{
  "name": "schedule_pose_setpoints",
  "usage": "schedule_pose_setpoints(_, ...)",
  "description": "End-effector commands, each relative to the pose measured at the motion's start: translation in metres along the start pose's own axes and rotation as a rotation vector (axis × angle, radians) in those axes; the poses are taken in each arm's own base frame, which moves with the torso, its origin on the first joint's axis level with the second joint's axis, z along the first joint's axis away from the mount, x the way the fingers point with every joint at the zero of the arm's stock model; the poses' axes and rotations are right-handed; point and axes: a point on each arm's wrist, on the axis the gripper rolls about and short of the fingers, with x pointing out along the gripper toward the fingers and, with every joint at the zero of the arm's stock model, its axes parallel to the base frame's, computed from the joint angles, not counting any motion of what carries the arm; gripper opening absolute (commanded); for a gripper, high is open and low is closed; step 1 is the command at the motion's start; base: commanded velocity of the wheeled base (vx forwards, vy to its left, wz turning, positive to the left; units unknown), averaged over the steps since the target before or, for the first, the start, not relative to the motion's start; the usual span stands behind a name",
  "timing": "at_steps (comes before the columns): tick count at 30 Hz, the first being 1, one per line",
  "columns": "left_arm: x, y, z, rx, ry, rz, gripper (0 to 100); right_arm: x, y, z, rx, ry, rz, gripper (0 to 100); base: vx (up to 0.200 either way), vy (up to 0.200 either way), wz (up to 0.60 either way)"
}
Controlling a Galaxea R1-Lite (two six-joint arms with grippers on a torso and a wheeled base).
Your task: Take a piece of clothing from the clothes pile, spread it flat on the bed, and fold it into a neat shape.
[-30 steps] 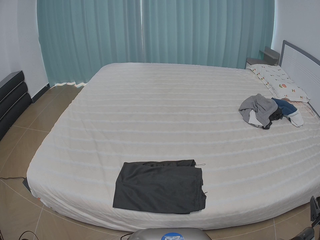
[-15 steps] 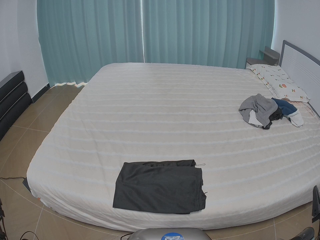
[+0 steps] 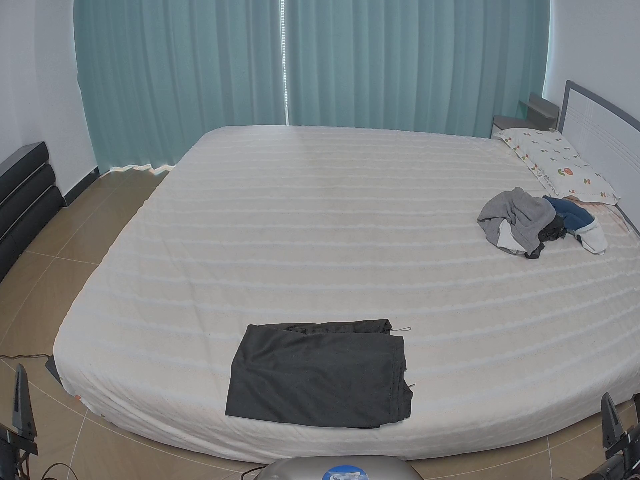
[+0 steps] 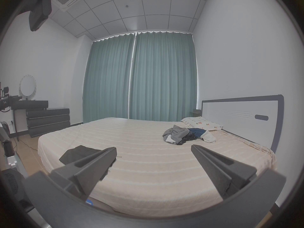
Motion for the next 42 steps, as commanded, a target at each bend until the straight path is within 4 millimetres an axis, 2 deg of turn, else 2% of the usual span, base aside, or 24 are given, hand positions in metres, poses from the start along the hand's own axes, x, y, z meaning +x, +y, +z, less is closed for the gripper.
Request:
schedule_pose_setpoints(1,0.0,-0.002,-0.016,0.009,0.128,-0.032,100,0.0,0.0,-0.005,0.016,0.005,-0.001,100,0.0,0.0,0.0)
schedule_pose_setpoints(6,-0.002,-0.003,-0.029,0.016,0.255,-0.046,100,-0.002,0.001,-0.014,0.048,0.117,0.003,100,0.0,0.0,0.0)
schedule_pose_setpoints(16,-0.003,-0.004,-0.032,-0.041,0.29,-0.065,100,-0.001,0.001,-0.013,0.043,0.104,0.003,100,0.0,0.0,0.0)
schedule_pose_setpoints(18,-0.004,-0.007,-0.032,-0.094,0.29,-0.19,100,-0.001,0.001,-0.013,0.04,0.104,0.004,100,0.0,0.0,0.0)
schedule_pose_setpoints(19,-0.004,-0.007,-0.032,-0.094,0.29,-0.19,100,-0.001,0.001,-0.013,0.04,0.104,0.004,100,0.0,0.0,0.0)
schedule_pose_setpoints(20,-0.004,-0.009,-0.031,-0.14,0.287,-0.297,100,-0.001,0.001,-0.013,0.035,0.104,0.005,100,0.0,0.0,0.0)
schedule_pose_setpoints(21,-0.005,-0.009,-0.031,-0.141,0.285,-0.306,100,-0.001,0.001,-0.013,0.035,0.104,0.005,100,0.0,0.0,0.0)
schedule_pose_setpoints(27,-0.004,-0.008,-0.032,-0.141,0.29,-0.262,100,-0.001,0.001,-0.012,0.038,0.1,0.003,100,0.0,0.0,0.0)
schedule_pose_setpoints(33,-0.004,-0.003,-0.034,-0.087,0.308,-0.009,100,-0.001,0.001,-0.012,0.037,0.098,0.004,100,0.0,0.0,0.0)
schedule_pose_setpoints(42,-0.006,-0.005,-0.039,-0.053,0.358,-0.119,100,-0.001,0.001,-0.013,0.037,0.1,0.006,100,0.0,0.0,0.0)
